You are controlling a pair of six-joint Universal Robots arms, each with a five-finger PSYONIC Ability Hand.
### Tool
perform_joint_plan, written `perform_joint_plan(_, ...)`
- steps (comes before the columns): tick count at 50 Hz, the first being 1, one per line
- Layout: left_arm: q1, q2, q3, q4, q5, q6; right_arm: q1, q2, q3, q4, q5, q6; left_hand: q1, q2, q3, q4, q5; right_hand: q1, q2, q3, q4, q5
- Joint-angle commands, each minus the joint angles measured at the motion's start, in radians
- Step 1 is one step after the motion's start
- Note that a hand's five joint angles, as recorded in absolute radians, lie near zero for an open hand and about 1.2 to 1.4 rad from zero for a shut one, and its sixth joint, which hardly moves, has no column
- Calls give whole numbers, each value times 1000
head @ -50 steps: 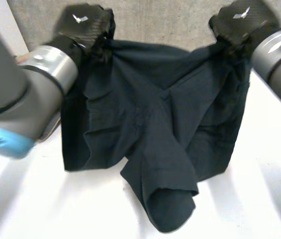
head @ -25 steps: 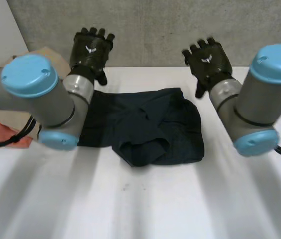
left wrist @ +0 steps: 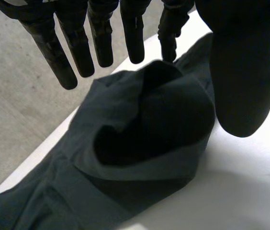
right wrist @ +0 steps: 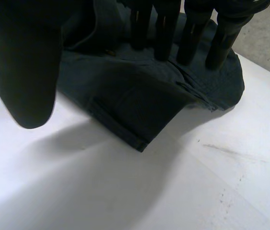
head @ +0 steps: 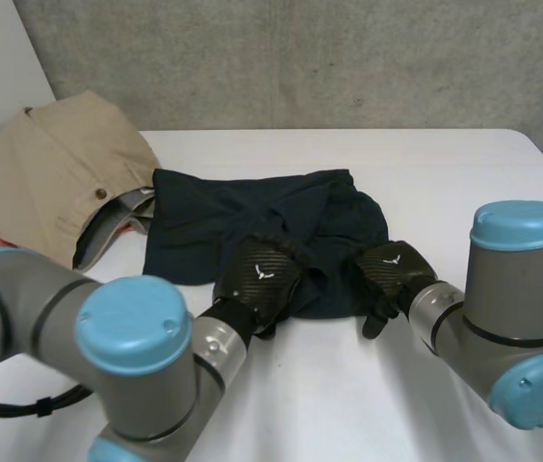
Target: Fold the laundry.
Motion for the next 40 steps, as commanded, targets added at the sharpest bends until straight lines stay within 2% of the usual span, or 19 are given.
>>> perform_joint_plan(1, 14, -114, 125, 3, -7, 0, 0, 60, -25, -88, 42, -12, 642, 643, 647, 645, 641, 912, 911, 906, 917, 913)
perform_joint_plan(3, 20, -118, 152, 5, -17, 0, -4, 56, -25, -114, 71, -17, 973, 974, 978, 976, 972, 991, 990, 986, 997, 992)
perform_joint_plan(4, 27, -117, 157, 8, -23, -1, -7, 52, -25, -117, 82, -17, 1007, 1008, 1012, 1010, 1006, 991, 990, 986, 997, 992)
perform_joint_plan(6, 46, -114, 160, 14, -44, -1, -8, 46, -23, -119, 102, -22, 1007, 1008, 1012, 1010, 1006, 991, 990, 986, 997, 992)
perform_joint_plan(10, 102, -80, 153, 37, -142, -6, -13, 28, -11, -114, 125, -68, 1007, 1008, 1012, 1010, 1006, 991, 990, 986, 997, 992)
perform_joint_plan(11, 126, -39, 139, 43, -182, -11, -13, 5, -5, -111, 131, -101, 1007, 1008, 1012, 1010, 1006, 991, 990, 986, 997, 992)
perform_joint_plan(13, 157, 6, 116, 48, -208, -18, -14, -18, 6, -107, 133, -137, 1007, 1008, 1012, 1010, 1006, 991, 990, 986, 997, 992)
perform_joint_plan(15, 207, 47, 78, 55, -211, -36, -22, -38, 24, -101, 133, -182, 1007, 1008, 1012, 1010, 1006, 991, 990, 986, 997, 992)
perform_joint_plan(19, 250, 77, 29, 58, -208, -67, -25, -44, 37, -96, 135, -227, 1007, 1008, 1012, 1010, 1006, 991, 990, 986, 997, 992)
perform_joint_plan(27, 278, 77, -18, 48, -211, -76, -25, -49, 38, -47, 130, -226, 1007, 1008, 1012, 1010, 1006, 991, 990, 986, 997, 992)
perform_joint_plan(30, 272, 98, -39, 46, -205, -73, -20, -55, 40, 2, 131, -229, 657, 657, 662, 660, 656, 991, 990, 986, 997, 992)
perform_joint_plan(31, 260, 136, -53, 45, -199, -73, -19, -61, 41, 16, 130, -229, 350, 351, 355, 353, 349, 991, 990, 986, 997, 992)
perform_joint_plan(35, 190, 233, -85, 45, -141, -89, -13, -113, 58, 80, 122, -226, 4, 5, 9, 7, 3, 991, 990, 986, 997, 992)
perform_joint_plan(36, 168, 247, -88, 45, -126, -95, -13, -125, 61, 90, 121, -223, -34, -34, -29, -31, -35, 870, 869, 865, 876, 871)
perform_joint_plan(37, 148, 254, -90, 45, -109, -103, -13, -139, 66, 93, 121, -221, -61, -60, -56, -58, -62, 596, 595, 591, 601, 597)
perform_joint_plan(38, 108, 265, -90, 46, -75, -115, -17, -174, 75, 93, 128, -220, -67, -66, -62, -64, -68, 87, 86, 82, 93, 88)
perform_joint_plan(39, 88, 265, -85, 48, -61, -122, -23, -196, 83, 91, 130, -217, -67, -66, -62, -64, -68, -57, -58, -62, -52, -56)
perform_joint_plan(40, 70, 265, -81, 46, -49, -127, -27, -216, 87, 88, 130, -213, -64, -63, -59, -61, -65, -108, -109, -113, -103, -107)
